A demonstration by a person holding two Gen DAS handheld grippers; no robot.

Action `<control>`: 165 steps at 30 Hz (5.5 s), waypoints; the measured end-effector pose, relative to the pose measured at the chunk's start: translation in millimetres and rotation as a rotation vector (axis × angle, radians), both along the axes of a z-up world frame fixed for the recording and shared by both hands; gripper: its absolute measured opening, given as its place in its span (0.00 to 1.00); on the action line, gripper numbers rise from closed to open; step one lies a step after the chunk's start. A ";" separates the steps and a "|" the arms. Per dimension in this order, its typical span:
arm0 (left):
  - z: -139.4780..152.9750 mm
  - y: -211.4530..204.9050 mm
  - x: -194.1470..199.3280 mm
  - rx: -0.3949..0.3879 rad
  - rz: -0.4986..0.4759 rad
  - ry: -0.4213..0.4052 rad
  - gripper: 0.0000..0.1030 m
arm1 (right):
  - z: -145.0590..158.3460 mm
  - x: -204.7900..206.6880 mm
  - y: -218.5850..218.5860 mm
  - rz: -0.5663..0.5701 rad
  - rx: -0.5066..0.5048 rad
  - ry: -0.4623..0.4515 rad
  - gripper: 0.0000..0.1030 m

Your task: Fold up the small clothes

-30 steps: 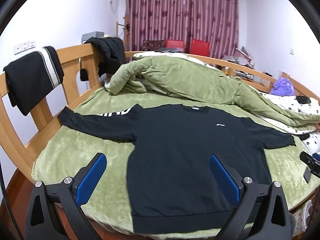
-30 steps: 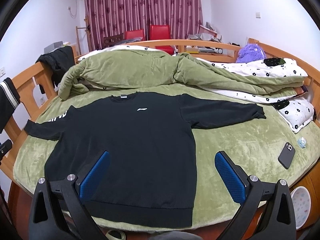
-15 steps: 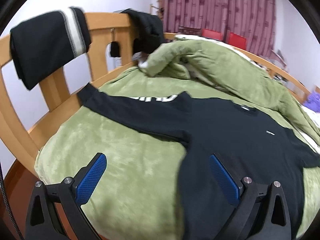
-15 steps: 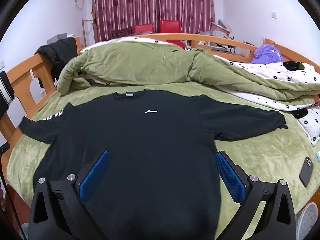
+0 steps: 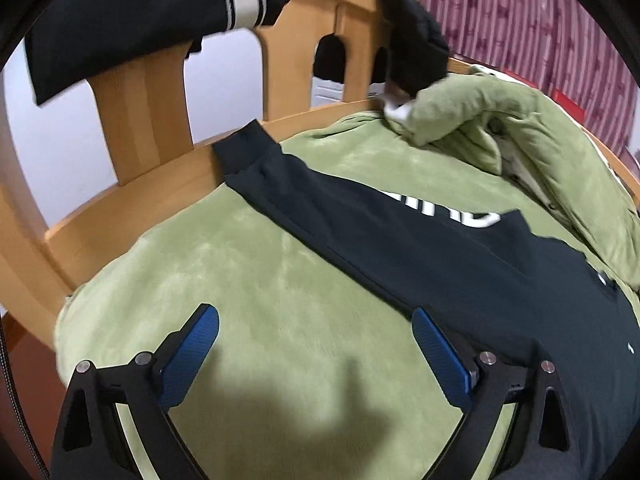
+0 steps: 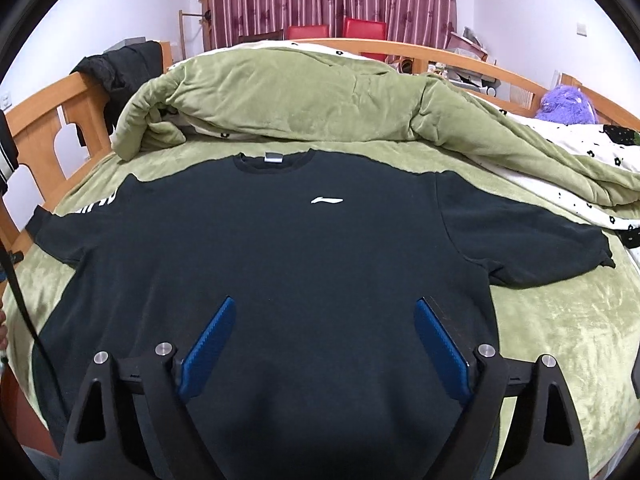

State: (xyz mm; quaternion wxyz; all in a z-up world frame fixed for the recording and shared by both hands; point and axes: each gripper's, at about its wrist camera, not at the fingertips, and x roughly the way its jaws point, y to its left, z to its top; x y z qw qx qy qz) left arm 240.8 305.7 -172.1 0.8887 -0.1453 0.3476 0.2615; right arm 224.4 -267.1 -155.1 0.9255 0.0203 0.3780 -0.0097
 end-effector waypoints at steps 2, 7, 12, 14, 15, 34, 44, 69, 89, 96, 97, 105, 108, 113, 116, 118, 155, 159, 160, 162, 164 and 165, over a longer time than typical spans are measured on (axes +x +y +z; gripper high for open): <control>-9.1 11.3 12.3 -0.006 0.014 0.001 0.93 | -7.6 4.3 -1.5 -0.010 0.006 0.013 0.84; -28.8 29.0 40.9 0.004 0.030 0.019 0.92 | -25.6 17.5 -3.9 -0.027 0.015 0.046 0.80; -45.2 41.5 70.3 0.034 0.048 0.044 0.91 | -37.3 29.1 -9.4 -0.035 0.030 0.060 0.77; -49.7 45.4 81.7 0.029 0.042 0.060 0.86 | -39.6 35.0 -12.2 -0.041 0.034 0.063 0.77; -51.2 46.9 86.6 0.030 0.040 0.067 0.84 | -40.6 37.2 -13.9 -0.042 0.042 0.062 0.77; -9.8 32.9 125.9 0.060 0.008 0.019 0.08 | -35.4 29.8 -46.7 -0.075 0.112 0.016 0.77; 66.2 -79.1 129.1 0.106 -0.196 -0.088 0.08 | -15.7 9.6 -57.5 -0.075 0.116 -0.051 0.77; 54.3 -322.5 134.6 -0.031 -0.507 -0.021 0.08 | 4.9 -8.6 -81.8 -0.079 0.153 -0.113 0.77; 65.6 -256.4 52.3 0.007 -0.475 -0.023 0.58 | 5.3 -12.2 -34.4 0.043 0.125 -0.101 0.59; 44.2 -184.0 28.2 -0.030 -0.414 -0.006 0.58 | 6.0 8.4 32.2 0.170 0.132 -0.064 0.21; 40.6 -171.7 25.8 -0.033 -0.404 -0.008 0.58 | 6.5 12.8 43.6 0.189 0.129 -0.064 0.23; 9.5 -109.8 20.8 0.036 -0.344 0.015 0.61 | -3.3 67.4 141.1 0.303 0.059 -0.060 0.50; -6.7 -86.0 22.8 0.046 -0.326 0.029 0.61 | -12.9 86.7 169.6 0.338 0.052 -0.047 0.51; -28.9 -62.8 32.5 0.067 -0.316 0.060 0.61 | -30.5 116.9 205.1 0.394 0.028 -0.038 0.51; -40.6 -57.1 35.7 0.066 -0.318 0.074 0.61 | -37.4 133.7 218.8 0.419 0.035 -0.030 0.53; -49.8 -54.6 36.7 0.049 -0.321 0.090 0.62 | -43.5 145.3 228.4 0.439 0.048 -0.008 0.59; 32.2 -127.5 11.9 -0.009 -0.395 -0.021 0.65 | 27.0 126.8 93.6 0.228 0.102 -0.129 0.19; 42.9 -149.1 7.3 -0.009 -0.426 -0.025 0.66 | 15.3 116.4 53.0 0.158 0.106 -0.105 0.20; 44.6 -154.4 5.4 -0.006 -0.434 -0.023 0.66 | 10.7 114.8 45.4 0.147 0.116 -0.095 0.20; 46.4 -162.8 2.9 0.010 -0.439 -0.017 0.66 | 0.5 111.8 30.2 0.134 0.135 -0.066 0.21; 47.0 -168.8 1.1 0.020 -0.445 -0.010 0.66 | -10.1 112.7 18.4 0.116 0.143 -0.035 0.30; 47.0 -171.9 0.1 0.024 -0.449 -0.006 0.66 | -14.4 112.5 14.6 0.107 0.145 -0.033 0.31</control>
